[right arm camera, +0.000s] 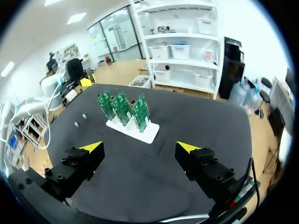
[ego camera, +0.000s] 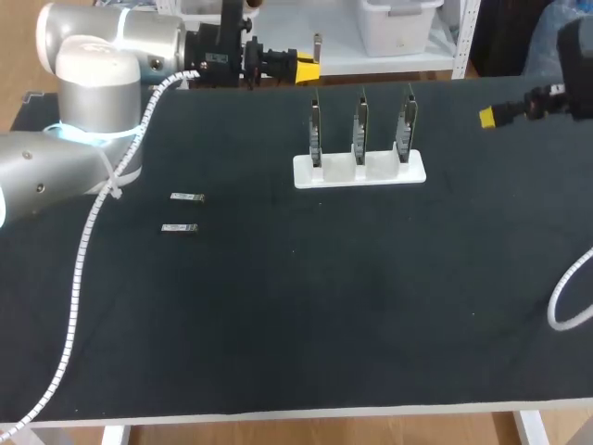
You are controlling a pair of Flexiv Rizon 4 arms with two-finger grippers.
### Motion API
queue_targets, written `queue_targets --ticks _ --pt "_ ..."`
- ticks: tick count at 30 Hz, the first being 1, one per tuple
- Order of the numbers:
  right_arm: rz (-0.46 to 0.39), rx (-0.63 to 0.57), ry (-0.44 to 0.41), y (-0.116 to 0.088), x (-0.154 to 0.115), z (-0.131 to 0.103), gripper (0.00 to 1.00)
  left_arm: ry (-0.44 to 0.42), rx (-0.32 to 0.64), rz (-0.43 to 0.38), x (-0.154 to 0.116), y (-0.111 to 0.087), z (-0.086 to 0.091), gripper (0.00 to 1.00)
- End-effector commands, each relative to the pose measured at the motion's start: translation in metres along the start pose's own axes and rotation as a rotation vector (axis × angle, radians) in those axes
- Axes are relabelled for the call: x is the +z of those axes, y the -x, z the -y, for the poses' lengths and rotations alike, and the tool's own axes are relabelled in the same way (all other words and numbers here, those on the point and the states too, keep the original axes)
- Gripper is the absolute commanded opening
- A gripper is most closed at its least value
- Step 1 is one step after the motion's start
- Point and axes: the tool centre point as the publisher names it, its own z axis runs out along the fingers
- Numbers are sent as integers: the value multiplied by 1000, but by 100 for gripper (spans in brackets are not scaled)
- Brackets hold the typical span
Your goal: Pick up the optical module with the left hand, and insert it into the network port with the right hand.
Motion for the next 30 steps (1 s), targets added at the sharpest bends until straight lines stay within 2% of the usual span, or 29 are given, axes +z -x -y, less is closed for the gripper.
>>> queue_targets --ticks 1,5,10,16,30 --pt "-64 -74 270 38 17 16 100 -1 0 -2 1 0 -2 0" --pt "-65 -78 323 57 28 14 100 -1 0 -2 1 0 -2 0" --pt "-72 -84 366 71 44 8 100 -1 0 -2 1 0 -2 0" --pt "-74 -123 366 70 48 -2 100 -1 0 -2 1 0 -2 0" --pt "-62 -105 352 69 46 -2 100 -1 0 -2 1 0 -2 0"
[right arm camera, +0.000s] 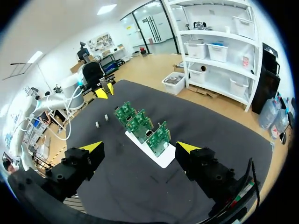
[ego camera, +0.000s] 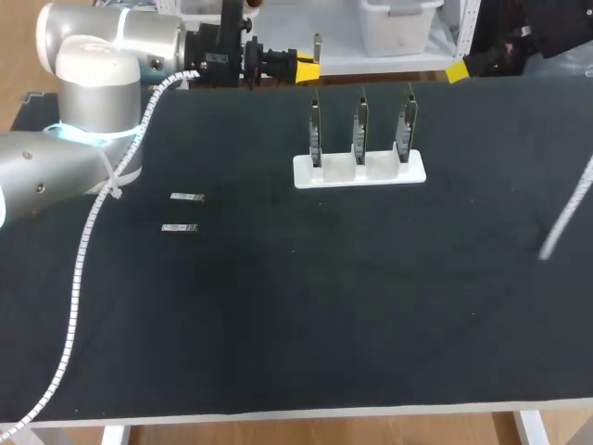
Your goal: Pick up the optical module with the left hand, and insert it into the network port with the right hand.
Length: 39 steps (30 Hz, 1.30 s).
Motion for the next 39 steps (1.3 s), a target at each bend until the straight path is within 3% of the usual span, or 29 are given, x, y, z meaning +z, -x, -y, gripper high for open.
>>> queue_targets --ticks 1,5,14,23,39 --pt "1 -1 29 1 0 3 100 -1 0 -2 1 0 -2 0" --pt "-10 -39 32 3 3 0 100 -1 0 -2 1 0 -2 0" --pt "-8 -315 195 48 19 -26 100 -1 0 -2 1 0 -2 0" --pt "-80 -496 351 70 33 -50 100 -1 0 -2 1 0 -2 0" --pt "-74 -483 331 72 38 -55 100 -1 0 -2 1 0 -2 0"
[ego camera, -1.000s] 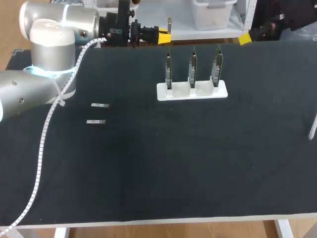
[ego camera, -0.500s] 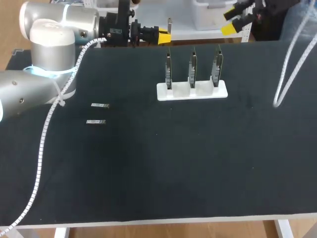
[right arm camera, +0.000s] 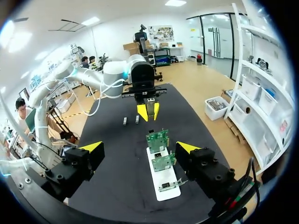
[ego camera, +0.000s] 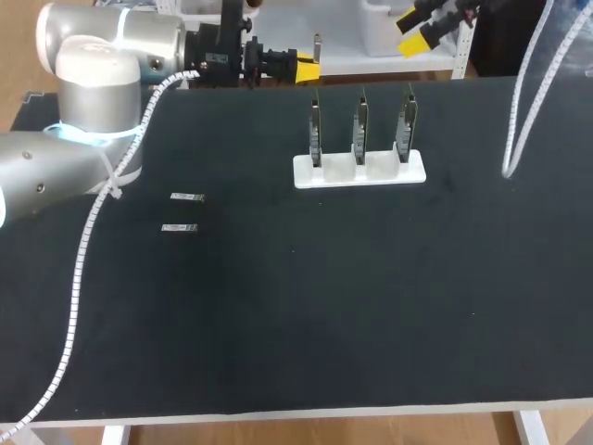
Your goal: Pick up the optical module with the left hand, and insert it into the network port with the right hand.
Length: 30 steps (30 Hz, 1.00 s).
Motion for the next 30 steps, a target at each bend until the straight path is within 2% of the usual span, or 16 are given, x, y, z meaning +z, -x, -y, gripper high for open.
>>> queue_targets --ticks 1,4,10,15,23,30 --pt "1 -1 4 0 0 1 100 -1 0 -2 1 0 -2 0" --pt "-4 -24 53 2 3 -2 100 -1 0 -2 1 0 -2 0" --pt "-9 -144 135 29 20 -2 100 -1 0 -2 1 0 -2 0" --pt "-31 -198 187 43 32 2 100 -1 0 -2 1 0 -2 0" --pt "-57 -238 228 58 45 11 100 -1 0 -2 1 0 -2 0" --pt "-25 -232 225 62 58 14 100 -1 0 -2 1 0 -2 0"
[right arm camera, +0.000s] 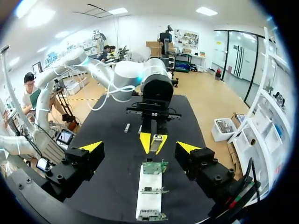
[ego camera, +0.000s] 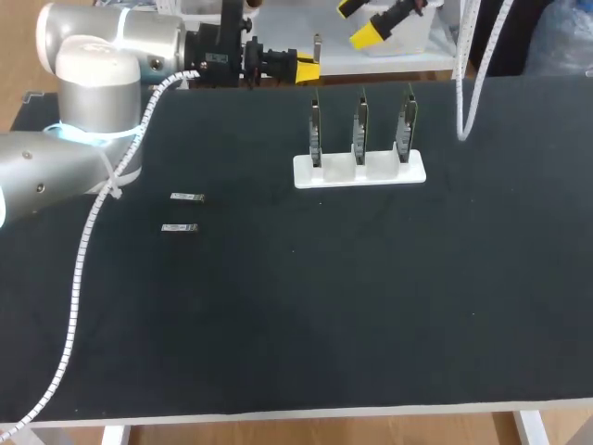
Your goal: Pick up the optical module with the left hand, and insert it into the network port with the right hand.
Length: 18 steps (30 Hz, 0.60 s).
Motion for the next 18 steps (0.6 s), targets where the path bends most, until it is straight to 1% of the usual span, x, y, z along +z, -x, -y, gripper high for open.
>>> queue_targets --ticks 1,7,18 --pt "19 7 147 1 6 13 100 -1 0 -2 1 0 -2 0" --pt "38 24 153 -3 17 11 100 -1 0 -2 1 0 -2 0" --pt "67 35 124 4 29 20 100 -1 0 -2 1 0 -2 0"
